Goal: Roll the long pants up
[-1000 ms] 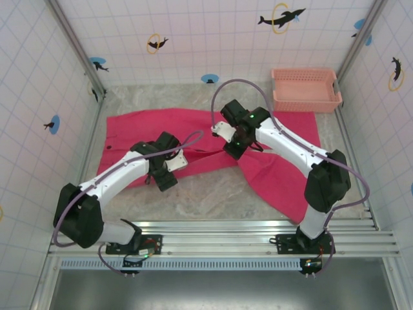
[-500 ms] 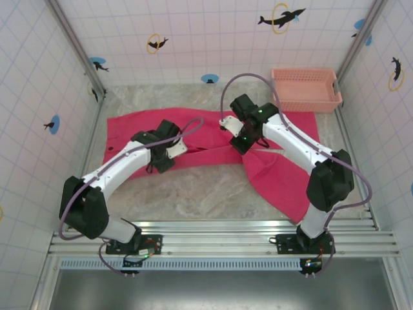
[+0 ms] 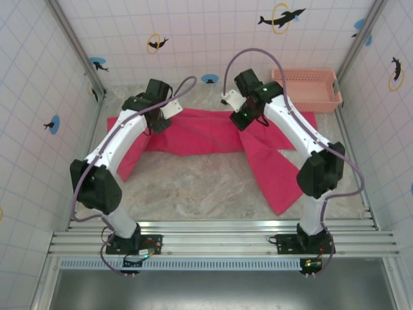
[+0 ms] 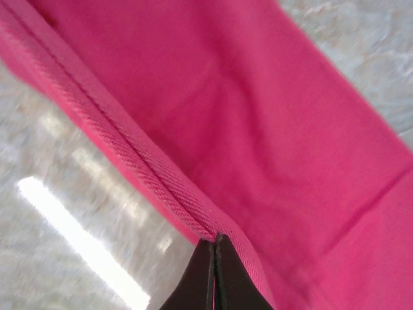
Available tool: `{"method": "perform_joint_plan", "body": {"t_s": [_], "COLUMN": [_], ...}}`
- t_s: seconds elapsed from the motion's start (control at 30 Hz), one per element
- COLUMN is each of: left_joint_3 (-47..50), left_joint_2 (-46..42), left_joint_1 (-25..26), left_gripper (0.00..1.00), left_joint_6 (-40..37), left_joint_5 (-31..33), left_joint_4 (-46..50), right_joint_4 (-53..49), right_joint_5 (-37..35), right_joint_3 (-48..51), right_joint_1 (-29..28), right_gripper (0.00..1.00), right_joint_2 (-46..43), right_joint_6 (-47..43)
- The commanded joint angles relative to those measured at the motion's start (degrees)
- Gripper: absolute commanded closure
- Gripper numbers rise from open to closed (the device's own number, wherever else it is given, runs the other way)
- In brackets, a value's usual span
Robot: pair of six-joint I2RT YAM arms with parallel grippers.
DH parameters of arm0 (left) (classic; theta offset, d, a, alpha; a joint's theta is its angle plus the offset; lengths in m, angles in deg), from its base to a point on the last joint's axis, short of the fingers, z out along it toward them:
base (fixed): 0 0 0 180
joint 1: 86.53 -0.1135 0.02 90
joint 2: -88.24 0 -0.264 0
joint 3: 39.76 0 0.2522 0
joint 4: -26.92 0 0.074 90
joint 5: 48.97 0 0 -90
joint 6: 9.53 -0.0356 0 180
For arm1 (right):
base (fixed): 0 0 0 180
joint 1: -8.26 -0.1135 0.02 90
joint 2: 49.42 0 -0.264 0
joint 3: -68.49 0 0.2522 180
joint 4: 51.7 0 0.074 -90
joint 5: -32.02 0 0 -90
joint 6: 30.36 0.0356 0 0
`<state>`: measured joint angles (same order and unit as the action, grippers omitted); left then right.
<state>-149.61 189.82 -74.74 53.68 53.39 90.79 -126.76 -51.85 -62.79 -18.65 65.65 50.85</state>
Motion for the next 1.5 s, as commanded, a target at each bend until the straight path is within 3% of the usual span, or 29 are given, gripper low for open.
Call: {"method": "perform_joint_plan", "body": {"t_s": [0.0, 0.43, 0.47, 0.53, 0.57, 0.63, 0.73, 0.8, 0.83, 1.07, 1.13, 1.27, 1.47], "left_joint_3": [-5.83, -22.12, -22.97, -24.40, -25.26, -26.57, -29.30, -30.95, -31.84, -31.92, -31.21, -30.48, -26.80], "left_joint_2": [4.88, 23.16, 24.35, 26.82, 27.90, 30.46, 32.79, 35.65, 36.19, 34.13, 31.33, 29.35, 29.06], "left_joint_1": [-2.64, -9.85, -10.28, -11.05, -11.37, -11.83, -13.13, -13.58, -13.87, -14.99, -15.12, -15.13, -15.01], "left_gripper": [1.00, 1.00, 0.95, 0.76, 0.73, 0.52, 0.31, 0.17, 0.03, 0.02, 0.03, 0.02, 0.03], "left_joint_6": [-2.13, 6.72, 7.36, 9.29, 10.01, 12.33, 17.36, 19.97, 21.18, 27.14, 27.97, 29.67, 29.69], "left_joint_5": [-0.74, -7.13, -8.23, -9.36, -9.88, -10.05, -15.22, -16.12, -16.76, -19.97, -19.96, -20.85, -21.12], "left_joint_4": [-0.82, -2.84, -2.80, -3.18, -3.13, -3.33, -3.55, -4.40, -4.72, -5.97, -5.90, -5.69, -4.38], "right_joint_4": [-4.17, -2.97, -2.90, -2.58, -2.25, -1.10, 1.78, 3.68, 4.24, 1.14, -1.97, 0.26, 4.18], "right_joint_5": [-1.55, -2.19, -2.13, -2.00, -1.91, -2.52, -3.70, -3.62, -4.42, -8.32, -9.86, -9.20, -6.44], "right_joint_3": [-6.14, -26.28, -27.29, -29.55, -30.27, -31.57, -31.88, -32.13, -32.66, -32.82, -28.75, -9.43, 18.76], "right_joint_1": [2.82, 8.02, 8.07, 8.06, 8.04, 7.94, 7.98, 8.12, 8.11, 7.52, 7.03, 5.23, -3.33], "right_gripper": [1.00, 1.00, 1.00, 1.00, 0.94, 0.78, 0.54, 0.48, 0.46, 0.43, 0.43, 0.44, 0.44], "right_joint_2": [6.44, 25.80, 26.87, 29.22, 30.22, 31.92, 32.96, 33.36, 33.50, 28.98, 24.89, 12.50, -3.50], "right_joint_6": [1.06, 7.17, 7.66, 9.03, 9.79, 11.60, 13.62, 14.60, 15.10, 11.35, 10.03, 11.82, 15.46]}}
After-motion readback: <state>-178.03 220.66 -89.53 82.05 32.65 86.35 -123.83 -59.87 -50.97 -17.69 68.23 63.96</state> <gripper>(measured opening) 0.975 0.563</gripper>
